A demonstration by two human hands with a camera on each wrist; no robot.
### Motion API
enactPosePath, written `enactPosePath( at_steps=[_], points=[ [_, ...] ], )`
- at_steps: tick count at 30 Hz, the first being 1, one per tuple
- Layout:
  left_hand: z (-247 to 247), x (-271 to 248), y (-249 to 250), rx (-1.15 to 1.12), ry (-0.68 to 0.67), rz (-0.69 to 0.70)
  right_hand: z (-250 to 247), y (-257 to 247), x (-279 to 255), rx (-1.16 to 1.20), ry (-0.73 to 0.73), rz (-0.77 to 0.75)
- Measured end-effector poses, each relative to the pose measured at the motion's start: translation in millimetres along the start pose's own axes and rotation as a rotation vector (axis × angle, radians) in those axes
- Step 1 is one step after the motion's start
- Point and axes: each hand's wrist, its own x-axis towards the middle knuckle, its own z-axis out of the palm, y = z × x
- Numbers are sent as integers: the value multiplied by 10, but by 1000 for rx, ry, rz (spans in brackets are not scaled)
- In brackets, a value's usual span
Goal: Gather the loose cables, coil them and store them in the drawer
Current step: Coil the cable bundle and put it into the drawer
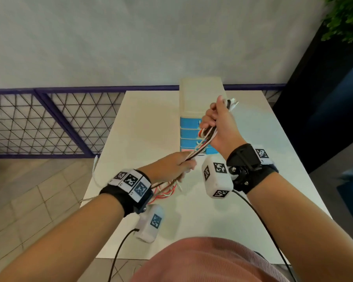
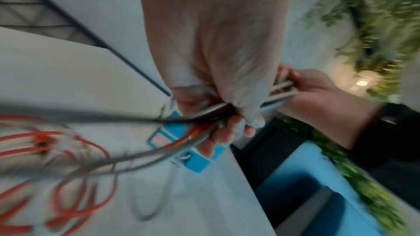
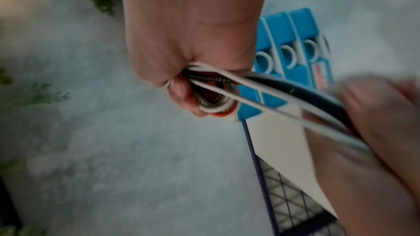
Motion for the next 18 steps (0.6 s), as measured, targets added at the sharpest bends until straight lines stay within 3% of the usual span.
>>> enactPosePath(
  at_steps=[4, 8, 11, 15, 18],
  points=[
    [-179, -103, -213, -333, -13, -93, -120, -180, 45, -37, 145, -131],
    [-372, -200, -251, -355, -22, -174, -240, -342, 75, -56, 227, -170],
    [-474, -193, -209, -226, -30, -162, -288, -362, 99, -188, 203, -147],
    [-602, -123, -95, 81, 59, -134, -305, -291, 75, -477, 130, -133],
    [-723, -118, -23, 275, 89, -118, -303, -271, 13, -581, 63, -50]
  ],
)
